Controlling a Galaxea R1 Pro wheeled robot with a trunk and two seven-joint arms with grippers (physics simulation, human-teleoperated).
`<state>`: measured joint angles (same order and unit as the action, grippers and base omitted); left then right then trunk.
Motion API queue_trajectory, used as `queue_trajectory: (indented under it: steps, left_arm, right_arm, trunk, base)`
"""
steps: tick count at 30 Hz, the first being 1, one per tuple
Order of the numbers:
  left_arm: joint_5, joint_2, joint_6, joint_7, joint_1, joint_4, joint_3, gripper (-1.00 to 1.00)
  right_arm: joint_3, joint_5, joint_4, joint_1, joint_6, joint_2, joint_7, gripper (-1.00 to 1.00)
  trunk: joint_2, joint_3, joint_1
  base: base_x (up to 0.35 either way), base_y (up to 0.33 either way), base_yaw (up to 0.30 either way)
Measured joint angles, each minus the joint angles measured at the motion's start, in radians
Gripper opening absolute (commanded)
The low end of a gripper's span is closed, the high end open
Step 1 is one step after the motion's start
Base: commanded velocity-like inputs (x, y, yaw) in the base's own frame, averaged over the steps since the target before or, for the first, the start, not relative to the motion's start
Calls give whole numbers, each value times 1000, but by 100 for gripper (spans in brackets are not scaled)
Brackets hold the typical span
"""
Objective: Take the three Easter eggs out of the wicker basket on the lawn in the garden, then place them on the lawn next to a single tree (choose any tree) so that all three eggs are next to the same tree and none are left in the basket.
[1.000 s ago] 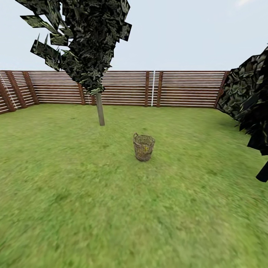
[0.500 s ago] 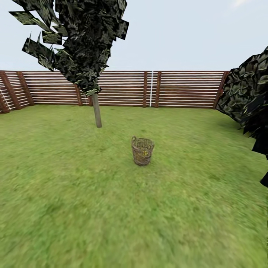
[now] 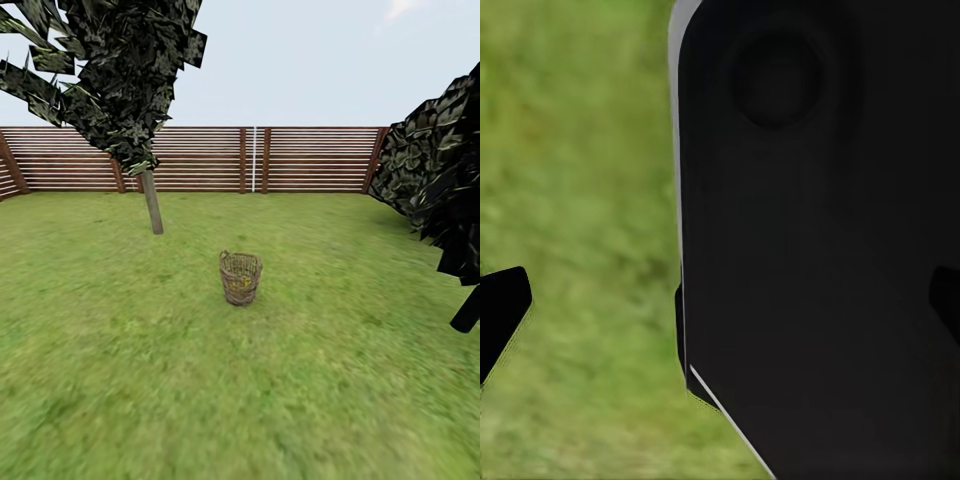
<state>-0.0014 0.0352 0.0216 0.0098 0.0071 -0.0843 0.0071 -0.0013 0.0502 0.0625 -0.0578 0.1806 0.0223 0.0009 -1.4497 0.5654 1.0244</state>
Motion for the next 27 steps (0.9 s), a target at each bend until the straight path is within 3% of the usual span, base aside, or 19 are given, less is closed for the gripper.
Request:
queue_trajectory:
  steps: [23,27]
  left_arm:
    - [0,0,-2,-4,0,-7,-1,100]
    - [-2,-8,-13,-2,-10,-15,-2,100]
  right_arm:
    - [5,3,9,0,0,2,0,100]
    - [4,3,46,-1,-7,0,-8,100]
  trunk:
    - [0,0,0]
    - [0,0,0]
  base:
    - [316,0,0]
    - [318,0,0]
